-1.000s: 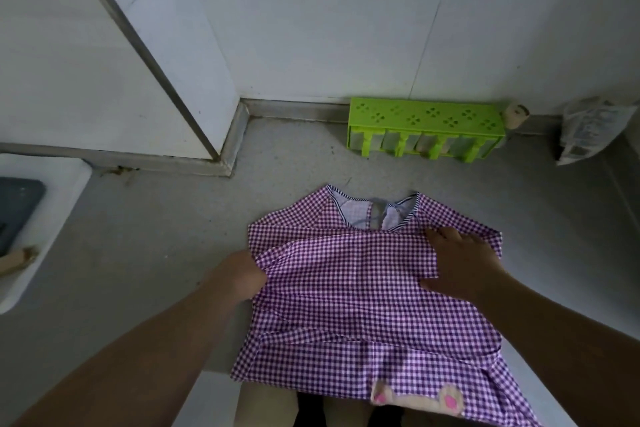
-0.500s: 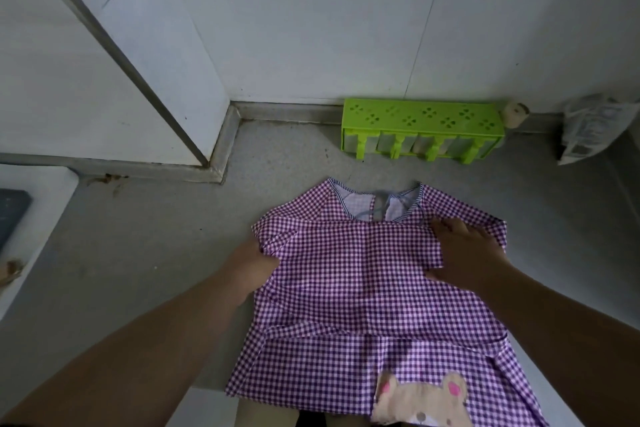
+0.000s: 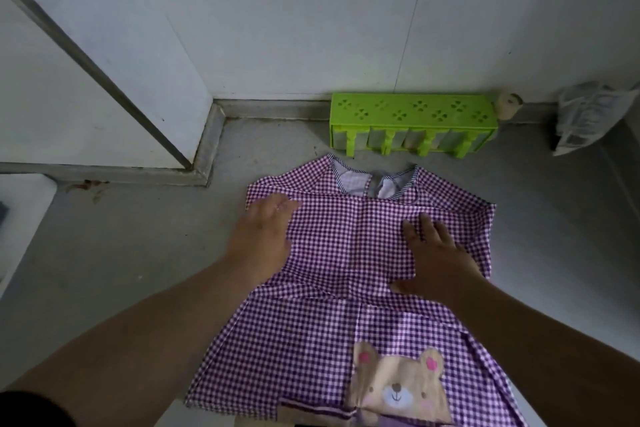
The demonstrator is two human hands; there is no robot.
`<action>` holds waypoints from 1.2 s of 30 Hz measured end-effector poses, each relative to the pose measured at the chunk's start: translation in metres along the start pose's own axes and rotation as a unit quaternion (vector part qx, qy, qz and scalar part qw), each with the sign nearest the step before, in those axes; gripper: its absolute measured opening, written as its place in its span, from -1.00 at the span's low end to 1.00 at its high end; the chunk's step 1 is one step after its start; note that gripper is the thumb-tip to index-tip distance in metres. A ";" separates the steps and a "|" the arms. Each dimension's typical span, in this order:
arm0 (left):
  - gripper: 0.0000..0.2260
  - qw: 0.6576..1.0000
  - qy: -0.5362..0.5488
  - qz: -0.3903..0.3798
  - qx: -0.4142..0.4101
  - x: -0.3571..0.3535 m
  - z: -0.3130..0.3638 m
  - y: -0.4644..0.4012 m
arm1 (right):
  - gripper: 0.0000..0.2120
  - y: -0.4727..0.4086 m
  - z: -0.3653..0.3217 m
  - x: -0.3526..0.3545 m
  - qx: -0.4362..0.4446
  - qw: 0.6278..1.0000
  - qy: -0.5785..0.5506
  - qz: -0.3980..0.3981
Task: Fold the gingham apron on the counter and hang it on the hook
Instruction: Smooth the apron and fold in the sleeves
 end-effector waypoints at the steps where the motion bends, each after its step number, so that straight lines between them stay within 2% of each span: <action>1: -0.37 0.996 -0.020 -0.056 -0.070 -0.010 0.014 0.009 | 0.29 -0.006 0.001 0.003 0.003 1.000 0.000 0.002; 2: -0.39 0.988 -0.037 -0.114 -0.097 -0.024 0.019 0.015 | 0.30 -0.010 0.003 0.005 0.007 1.000 0.001 0.006; 4: -0.35 0.977 -0.052 -0.201 -0.042 -0.043 0.017 0.024 | 0.29 -0.019 0.007 0.009 0.020 1.000 0.002 0.018; 5: -0.31 0.974 -0.053 -0.219 -0.009 -0.048 0.014 0.025 | 0.27 -0.021 0.010 0.010 0.024 0.999 0.001 0.026; 10: -0.16 0.967 -0.051 -0.242 0.064 -0.044 0.006 0.017 | 0.09 -0.007 0.004 0.008 -0.017 0.994 0.027 0.107; 13: -0.16 0.961 -0.061 -0.259 0.074 -0.041 0.007 0.016 | 0.07 0.009 -0.007 -0.015 0.016 0.997 0.019 0.078; 16: -0.24 0.960 -0.065 -0.262 0.070 -0.040 0.006 0.018 | 0.11 0.012 0.001 -0.033 0.019 0.999 -0.002 0.041; 21: -0.31 0.960 -0.068 -0.263 0.065 -0.039 0.001 0.024 | 0.13 0.011 0.023 -0.031 -0.016 0.999 0.001 0.050; 23: -0.35 0.964 -0.103 -0.245 0.029 -0.035 0.007 0.021 | 0.04 0.018 0.023 -0.033 -0.004 0.998 0.016 0.058; 25: -0.43 0.963 -0.148 -0.220 -0.041 -0.030 0.016 0.018 | -0.02 0.024 0.015 -0.033 0.026 0.997 0.016 0.065; 28: -0.61 0.952 -0.167 -0.230 -0.117 -0.029 0.025 0.020 | -0.24 0.025 0.009 -0.033 0.036 0.998 0.000 0.042; 34: -0.79 0.961 -0.136 -0.226 -0.082 -0.029 0.023 0.022 | -0.37 0.017 0.008 -0.037 0.072 0.996 0.034 0.034; 36: -0.71 0.968 -0.104 -0.213 -0.083 -0.028 0.021 0.019 | -0.38 0.016 0.007 -0.035 0.083 0.994 0.051 0.044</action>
Point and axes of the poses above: each hand's wrist, its own y-axis away from the middle knuckle, its own x-axis out of the back of the hand, z = x × y, the point moved 5 cm from there along -y, towards the middle knuckle, and after that the axes turned 14 degrees about y, right-handed, at the moved point
